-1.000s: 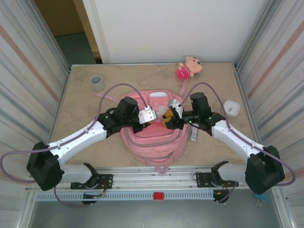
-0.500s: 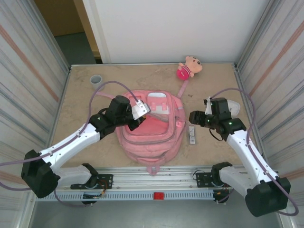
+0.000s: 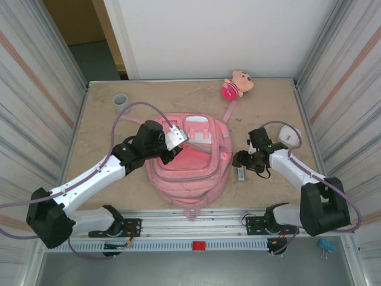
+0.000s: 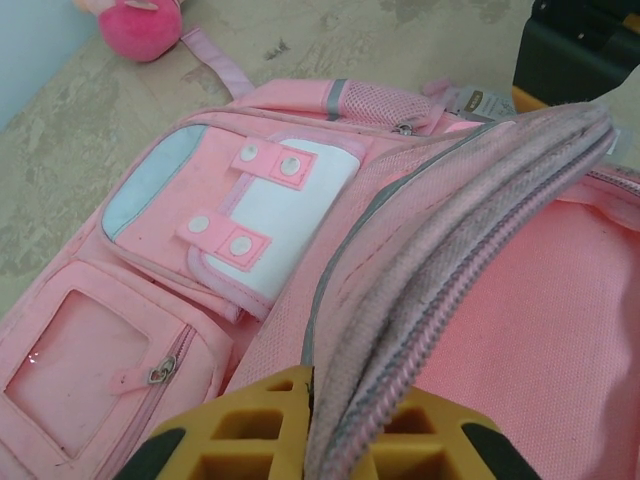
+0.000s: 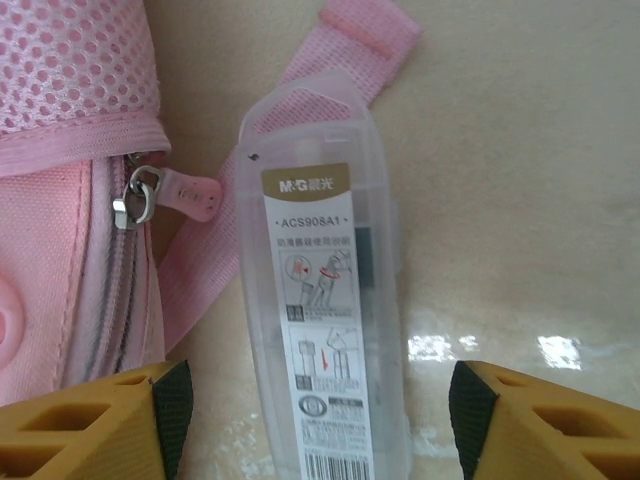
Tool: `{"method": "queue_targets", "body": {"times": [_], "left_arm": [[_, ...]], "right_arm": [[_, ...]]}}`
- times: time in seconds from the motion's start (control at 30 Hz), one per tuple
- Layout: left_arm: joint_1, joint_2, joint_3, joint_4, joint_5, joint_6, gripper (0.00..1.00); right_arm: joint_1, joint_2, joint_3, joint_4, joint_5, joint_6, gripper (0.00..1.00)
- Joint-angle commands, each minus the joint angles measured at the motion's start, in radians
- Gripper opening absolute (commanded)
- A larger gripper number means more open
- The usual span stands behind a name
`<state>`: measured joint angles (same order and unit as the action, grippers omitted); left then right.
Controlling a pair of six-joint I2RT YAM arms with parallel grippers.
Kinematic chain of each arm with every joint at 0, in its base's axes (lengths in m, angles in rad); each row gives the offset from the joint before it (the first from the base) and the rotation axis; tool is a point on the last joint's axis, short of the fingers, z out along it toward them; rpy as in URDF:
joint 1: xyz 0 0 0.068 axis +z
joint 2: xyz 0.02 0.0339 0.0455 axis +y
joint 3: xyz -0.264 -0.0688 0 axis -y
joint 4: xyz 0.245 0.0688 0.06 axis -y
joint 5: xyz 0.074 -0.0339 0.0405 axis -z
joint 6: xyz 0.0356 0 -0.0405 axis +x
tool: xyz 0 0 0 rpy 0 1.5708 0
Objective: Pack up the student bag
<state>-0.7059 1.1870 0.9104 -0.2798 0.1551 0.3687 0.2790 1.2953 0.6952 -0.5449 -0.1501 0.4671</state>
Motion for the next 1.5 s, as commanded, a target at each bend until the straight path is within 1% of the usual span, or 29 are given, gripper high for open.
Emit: {"method": "queue_targets", "body": {"times": [0.0,0.1,0.23,0.37,0.47,0.6,0.67,0.73,0.83,0.9,0.97,1.07,1.13,1.2,1.27,1.33,1.4,1.47], "left_arm": [[0.01,-0.049,0.005,0.068,-0.005,-0.029,0.12],[0.013,-0.051,0.005,0.075,0.001,-0.037,0.12],[0.013,-0.054,0.007,0.079,0.008,-0.042,0.12],[0.013,-0.059,0.008,0.078,0.009,-0.043,0.12],[0.014,-0.063,0.007,0.08,0.009,-0.05,0.12],[0.013,-0.064,0.011,0.079,0.019,-0.072,0.12],[0.013,-0.066,0.013,0.08,0.026,-0.086,0.12],[0.013,-0.067,0.016,0.082,0.034,-0.107,0.12],[0.013,-0.065,0.028,0.084,0.037,-0.171,0.12],[0.008,-0.059,0.051,0.065,0.032,-0.22,0.12],[0.0,-0.052,0.073,0.039,0.04,-0.236,0.12],[-0.003,-0.049,0.09,0.028,0.07,-0.257,0.12],[-0.002,-0.047,0.097,0.026,0.076,-0.28,0.12],[-0.003,-0.039,0.105,0.021,0.082,-0.297,0.12],[-0.003,-0.029,0.111,0.021,0.088,-0.314,0.12],[-0.003,-0.014,0.121,0.02,0.11,-0.328,0.12],[-0.003,0.004,0.135,0.02,0.139,-0.348,0.12],[-0.004,0.018,0.15,0.019,0.155,-0.366,0.12]], "right_arm": [[0.026,0.04,0.003,0.044,0.009,-0.015,0.69],[0.032,0.085,0.009,0.043,0.035,-0.004,0.69],[0.034,0.121,0.013,0.038,0.1,0.04,0.68],[0.032,0.16,0.017,0.043,0.119,0.054,0.67],[0.033,0.186,0.017,0.056,0.124,0.058,0.6],[0.032,0.181,0.018,0.053,0.15,0.062,0.49],[0.032,0.149,0.017,0.042,0.16,0.062,0.47],[0.032,0.093,0.014,0.029,0.165,0.061,0.46],[0.041,-0.058,0.005,0.016,0.15,0.03,0.44],[0.056,-0.196,-0.005,0.021,0.142,-0.019,0.43],[0.067,-0.341,-0.021,0.05,0.118,-0.076,0.42],[0.071,-0.554,-0.066,0.15,0.058,-0.163,0.41],[0.073,-0.673,-0.085,0.216,-0.004,-0.218,0.4],[0.078,-0.774,-0.094,0.285,-0.103,-0.258,0.41],[0.084,-0.831,-0.097,0.355,-0.202,-0.276,0.42],[0.098,-0.844,-0.095,0.416,-0.28,-0.283,0.41],[0.132,-0.807,-0.065,0.431,-0.347,-0.291,0.4],[0.187,-0.737,-0.013,0.389,-0.361,-0.307,0.4]]}}
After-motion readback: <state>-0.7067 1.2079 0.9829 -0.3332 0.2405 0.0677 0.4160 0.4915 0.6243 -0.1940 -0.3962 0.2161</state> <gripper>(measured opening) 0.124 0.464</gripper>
